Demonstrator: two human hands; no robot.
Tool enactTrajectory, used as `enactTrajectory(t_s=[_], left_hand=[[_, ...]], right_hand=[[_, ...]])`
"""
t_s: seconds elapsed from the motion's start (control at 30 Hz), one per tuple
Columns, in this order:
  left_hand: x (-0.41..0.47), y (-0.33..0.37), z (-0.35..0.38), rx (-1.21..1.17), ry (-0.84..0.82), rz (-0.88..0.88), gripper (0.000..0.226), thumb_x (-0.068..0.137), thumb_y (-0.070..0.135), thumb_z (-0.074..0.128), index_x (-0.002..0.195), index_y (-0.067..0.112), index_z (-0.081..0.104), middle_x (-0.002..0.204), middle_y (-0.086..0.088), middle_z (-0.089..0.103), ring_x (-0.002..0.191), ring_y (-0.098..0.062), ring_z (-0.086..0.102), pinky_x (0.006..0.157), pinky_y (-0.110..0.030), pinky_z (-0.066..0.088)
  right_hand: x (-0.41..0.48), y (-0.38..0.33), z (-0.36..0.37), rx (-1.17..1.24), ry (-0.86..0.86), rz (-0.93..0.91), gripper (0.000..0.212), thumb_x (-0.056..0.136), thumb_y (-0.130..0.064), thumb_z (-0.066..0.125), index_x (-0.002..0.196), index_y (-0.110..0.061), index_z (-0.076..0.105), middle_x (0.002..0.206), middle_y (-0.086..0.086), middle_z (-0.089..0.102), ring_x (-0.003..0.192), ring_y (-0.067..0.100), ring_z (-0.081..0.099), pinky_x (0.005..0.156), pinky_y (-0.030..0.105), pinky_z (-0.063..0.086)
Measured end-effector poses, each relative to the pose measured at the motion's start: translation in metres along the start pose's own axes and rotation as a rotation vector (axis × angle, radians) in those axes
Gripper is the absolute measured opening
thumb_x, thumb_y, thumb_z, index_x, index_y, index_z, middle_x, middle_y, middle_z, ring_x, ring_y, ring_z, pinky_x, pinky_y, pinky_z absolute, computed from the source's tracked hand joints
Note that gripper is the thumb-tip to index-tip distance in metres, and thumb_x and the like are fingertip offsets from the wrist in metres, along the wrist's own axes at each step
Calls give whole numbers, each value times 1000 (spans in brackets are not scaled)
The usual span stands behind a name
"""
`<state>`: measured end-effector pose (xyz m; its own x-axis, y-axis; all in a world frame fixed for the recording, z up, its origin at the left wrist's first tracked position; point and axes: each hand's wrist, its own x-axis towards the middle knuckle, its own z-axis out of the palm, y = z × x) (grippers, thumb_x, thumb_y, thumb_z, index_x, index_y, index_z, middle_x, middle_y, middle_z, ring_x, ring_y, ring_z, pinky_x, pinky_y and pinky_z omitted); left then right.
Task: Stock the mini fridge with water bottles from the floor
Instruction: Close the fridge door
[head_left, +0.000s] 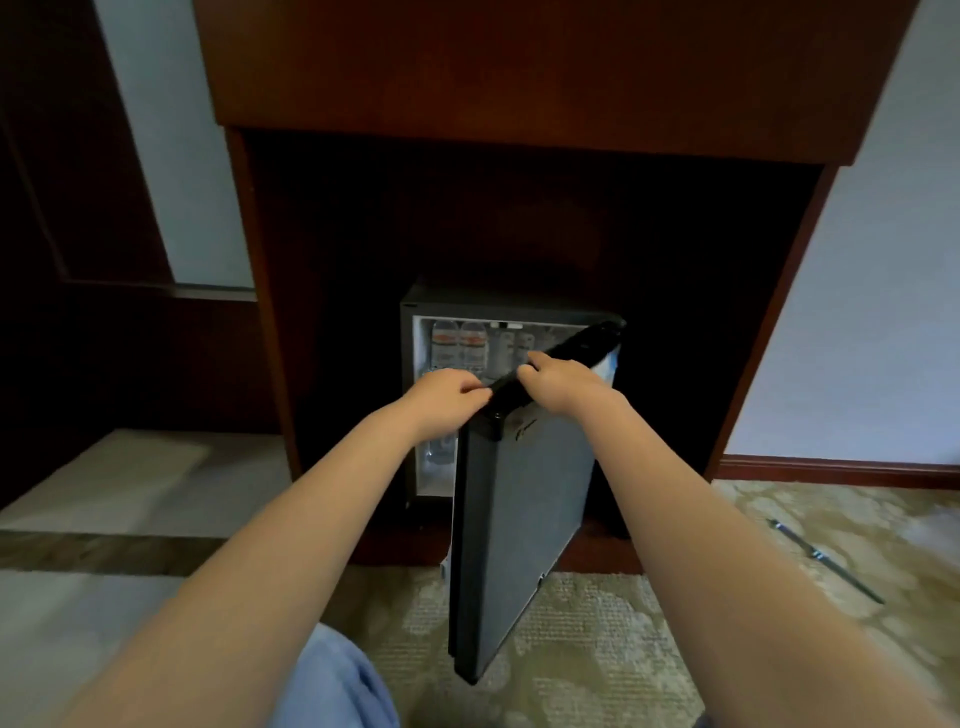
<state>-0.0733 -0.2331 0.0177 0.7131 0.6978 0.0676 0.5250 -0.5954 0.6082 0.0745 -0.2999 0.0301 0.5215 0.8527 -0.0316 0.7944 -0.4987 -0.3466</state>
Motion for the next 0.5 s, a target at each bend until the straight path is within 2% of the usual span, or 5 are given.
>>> enactTrajectory(t_s=[0.13, 0.23, 0.33, 0.5], left_hand=[[10, -11, -12, 125, -12, -22, 43, 86, 47, 60, 118, 19, 61, 109, -3, 64, 97, -19, 61, 88, -37, 53], [21, -19, -20, 278, 25, -68, 50, 83, 47, 63, 124, 20, 56, 111, -2, 62, 97, -19, 62, 84, -36, 55], [39, -36, -25, 397, 89, -76, 43, 86, 43, 61, 123, 22, 56, 107, -1, 61, 94, -19, 60, 79, -35, 54], [76, -63, -33, 485, 154, -112, 40, 86, 39, 58, 123, 23, 54, 114, -4, 56, 102, -25, 57, 84, -42, 53]], right_hand=[[21, -7, 5, 83, -6, -25, 56, 99, -38, 24, 152, -21, 18, 157, 11, 26, 142, 32, 27, 111, 43, 27], [38, -13, 13, 111, -1, -68, 57, 98, -39, 29, 152, -22, 19, 158, 8, 23, 145, 28, 22, 117, 47, 19], [57, -18, 24, 13, 13, -140, 60, 98, -41, 34, 153, -21, 18, 161, 2, 15, 148, 20, 11, 119, 50, 7], [90, -22, 42, -21, 120, -252, 69, 96, -47, 41, 154, -23, 11, 161, -2, 10, 149, 15, 3, 118, 50, 2]])
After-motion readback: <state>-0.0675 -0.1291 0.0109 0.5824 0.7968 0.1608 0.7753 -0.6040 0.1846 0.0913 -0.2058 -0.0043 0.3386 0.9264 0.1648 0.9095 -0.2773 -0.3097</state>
